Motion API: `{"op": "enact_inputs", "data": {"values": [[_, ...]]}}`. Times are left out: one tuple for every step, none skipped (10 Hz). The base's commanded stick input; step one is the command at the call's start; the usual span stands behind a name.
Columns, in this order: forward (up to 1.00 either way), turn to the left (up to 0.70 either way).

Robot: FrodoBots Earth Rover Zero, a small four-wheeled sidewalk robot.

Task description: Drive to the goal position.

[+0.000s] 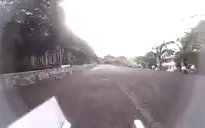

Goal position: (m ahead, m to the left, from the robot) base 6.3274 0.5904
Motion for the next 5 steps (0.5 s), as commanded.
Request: {"op": "enact_inputs", "data": {"values": [[1.0,0.0],[1.0,0.0],[1.0,0.0],[1.0,0.0],[1.0,0.0]]}}
